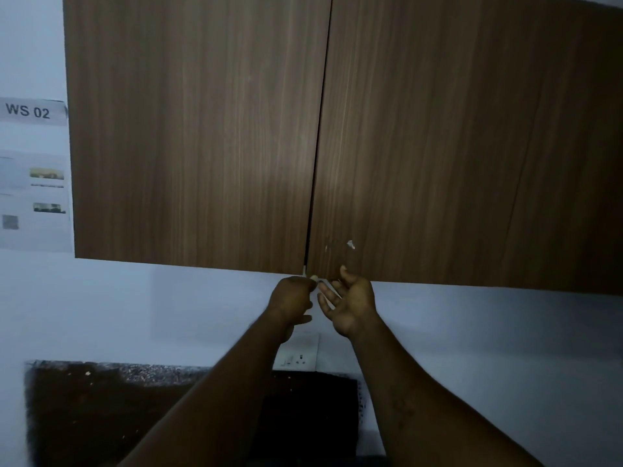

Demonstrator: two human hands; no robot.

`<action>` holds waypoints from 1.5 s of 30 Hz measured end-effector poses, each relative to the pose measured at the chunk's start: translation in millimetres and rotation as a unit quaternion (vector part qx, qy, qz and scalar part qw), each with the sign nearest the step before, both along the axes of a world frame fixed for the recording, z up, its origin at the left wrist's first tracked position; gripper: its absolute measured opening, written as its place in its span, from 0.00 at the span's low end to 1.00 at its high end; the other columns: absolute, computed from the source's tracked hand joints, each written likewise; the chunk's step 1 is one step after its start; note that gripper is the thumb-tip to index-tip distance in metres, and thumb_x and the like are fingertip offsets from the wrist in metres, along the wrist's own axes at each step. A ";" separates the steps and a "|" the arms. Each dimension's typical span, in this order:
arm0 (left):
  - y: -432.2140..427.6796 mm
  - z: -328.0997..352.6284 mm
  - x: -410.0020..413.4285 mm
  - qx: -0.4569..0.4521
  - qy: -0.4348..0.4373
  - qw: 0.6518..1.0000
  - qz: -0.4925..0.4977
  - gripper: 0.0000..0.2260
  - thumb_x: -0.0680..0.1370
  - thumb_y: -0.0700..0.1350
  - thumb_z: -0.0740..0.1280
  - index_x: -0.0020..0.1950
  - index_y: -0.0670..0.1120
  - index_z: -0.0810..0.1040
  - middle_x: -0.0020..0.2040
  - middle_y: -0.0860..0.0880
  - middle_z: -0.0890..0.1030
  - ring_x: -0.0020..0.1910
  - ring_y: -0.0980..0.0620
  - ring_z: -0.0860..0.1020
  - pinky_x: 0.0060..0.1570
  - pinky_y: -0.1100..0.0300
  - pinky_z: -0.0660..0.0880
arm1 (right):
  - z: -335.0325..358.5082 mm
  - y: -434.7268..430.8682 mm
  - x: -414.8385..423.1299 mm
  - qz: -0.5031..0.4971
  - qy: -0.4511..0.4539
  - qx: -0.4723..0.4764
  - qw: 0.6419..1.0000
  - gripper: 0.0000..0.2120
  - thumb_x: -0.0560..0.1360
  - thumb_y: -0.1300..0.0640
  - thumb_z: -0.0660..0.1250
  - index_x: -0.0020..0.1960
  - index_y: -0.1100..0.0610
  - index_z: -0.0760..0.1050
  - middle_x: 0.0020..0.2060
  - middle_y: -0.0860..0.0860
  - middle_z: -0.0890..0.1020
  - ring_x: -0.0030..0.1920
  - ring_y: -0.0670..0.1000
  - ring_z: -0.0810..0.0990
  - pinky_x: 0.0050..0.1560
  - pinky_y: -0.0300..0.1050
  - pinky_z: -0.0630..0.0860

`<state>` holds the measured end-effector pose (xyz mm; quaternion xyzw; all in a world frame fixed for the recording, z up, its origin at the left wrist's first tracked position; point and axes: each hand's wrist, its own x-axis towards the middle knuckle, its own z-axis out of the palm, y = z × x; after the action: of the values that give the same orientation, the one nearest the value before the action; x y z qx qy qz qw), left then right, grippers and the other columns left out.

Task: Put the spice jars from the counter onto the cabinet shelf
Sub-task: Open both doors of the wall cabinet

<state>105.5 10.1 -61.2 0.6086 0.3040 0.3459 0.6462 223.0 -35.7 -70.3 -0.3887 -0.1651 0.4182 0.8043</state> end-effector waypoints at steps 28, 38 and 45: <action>-139.7 45.9 -22.1 0.234 -0.117 0.962 -0.074 0.14 0.78 0.48 0.65 0.35 0.47 0.84 0.35 0.49 0.86 0.34 0.50 0.86 0.35 0.55 0.83 | 103.9 -198.4 -98.3 -0.530 -0.687 -0.185 0.461 0.11 0.78 0.49 0.70 0.55 0.52 0.72 0.51 0.48 0.76 0.47 0.49 0.76 0.43 0.45 0.77; -204.8 55.3 6.4 0.431 -0.066 0.884 -0.170 0.08 0.76 0.49 0.70 0.42 0.48 0.86 0.37 0.50 0.86 0.39 0.50 0.85 0.44 0.48 0.84 | 113.3 -296.1 -78.1 -0.522 -0.767 -0.306 0.213 0.17 0.72 0.56 0.71 0.60 0.53 0.80 0.53 0.53 0.77 0.52 0.54 0.74 0.42 0.47 0.76; -272.8 36.8 55.9 0.551 -0.028 0.824 -0.130 0.21 0.80 0.58 0.64 0.73 0.61 0.72 0.58 0.50 0.85 0.54 0.50 0.83 0.53 0.57 0.78 | 115.1 -363.2 -38.8 -0.508 -0.758 -0.391 0.119 0.11 0.74 0.58 0.71 0.55 0.57 0.84 0.52 0.53 0.78 0.51 0.54 0.73 0.44 0.48 0.75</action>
<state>161.5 -262.7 -24.4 0.8874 -0.0371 0.3852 0.2504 184.2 -398.9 44.8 -0.7616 -0.2683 -0.5892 0.0306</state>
